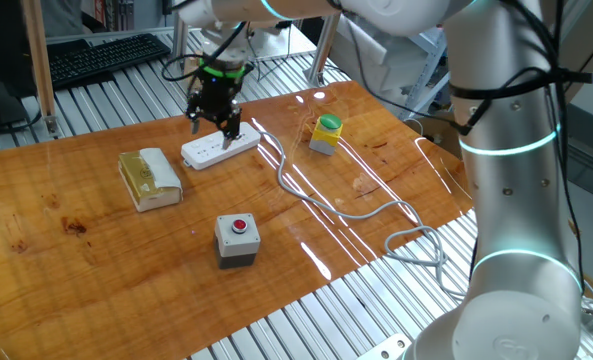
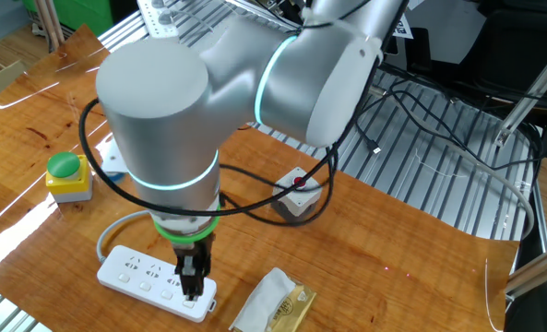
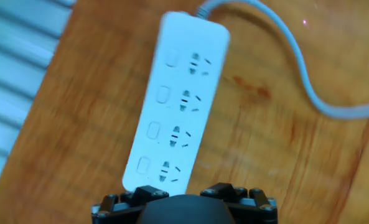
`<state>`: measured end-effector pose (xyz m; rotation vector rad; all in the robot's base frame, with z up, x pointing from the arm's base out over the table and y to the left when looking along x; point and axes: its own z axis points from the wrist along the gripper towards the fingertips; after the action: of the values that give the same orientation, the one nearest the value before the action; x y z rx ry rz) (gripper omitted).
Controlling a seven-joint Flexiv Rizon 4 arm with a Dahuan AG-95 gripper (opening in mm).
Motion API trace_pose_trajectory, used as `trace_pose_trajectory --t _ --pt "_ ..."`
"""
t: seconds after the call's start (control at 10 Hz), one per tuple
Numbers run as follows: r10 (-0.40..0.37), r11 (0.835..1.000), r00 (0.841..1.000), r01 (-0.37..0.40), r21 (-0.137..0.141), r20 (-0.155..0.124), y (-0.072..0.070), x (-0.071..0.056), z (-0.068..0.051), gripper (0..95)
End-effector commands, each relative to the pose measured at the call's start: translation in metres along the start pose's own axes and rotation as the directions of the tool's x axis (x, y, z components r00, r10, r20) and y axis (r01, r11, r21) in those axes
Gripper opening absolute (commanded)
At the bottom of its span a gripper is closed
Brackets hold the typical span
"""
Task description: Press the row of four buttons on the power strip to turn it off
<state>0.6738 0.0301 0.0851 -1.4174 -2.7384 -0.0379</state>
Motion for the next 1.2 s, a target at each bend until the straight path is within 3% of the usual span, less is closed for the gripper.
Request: trace_pose_trajectory --t 0.1,0.2,0.3,0.4,0.6,0.7,0.8,1.0,1.2 --pt "-0.414 0.91 0.91 0.414 0.007 0.014 -0.034 -0.018 -0.03 38.0" --pt "-0.462 0.887 0.887 0.462 0.006 0.018 -0.04 -0.023 -0.032 38.0" --pt "-0.57 0.821 0.821 0.57 0.006 0.019 -0.052 -0.038 -0.036 19.0" --pt "-0.627 0.779 0.779 0.627 0.006 0.017 -0.058 -0.045 -0.038 0.0" --pt "-0.698 0.716 0.716 0.698 0.009 0.016 -0.063 -0.052 -0.04 0.0" --pt "-0.715 0.699 0.699 0.715 0.012 0.017 -0.064 -0.053 -0.04 0.0" --pt "-0.75 0.661 0.661 0.75 0.014 0.016 -0.067 -0.056 -0.041 0.0" --pt "-0.788 0.616 0.615 0.788 0.012 0.013 -0.075 -0.06 -0.043 0.0" --pt "-0.814 0.581 0.58 0.814 0.013 0.015 -0.083 -0.064 -0.042 0.0"
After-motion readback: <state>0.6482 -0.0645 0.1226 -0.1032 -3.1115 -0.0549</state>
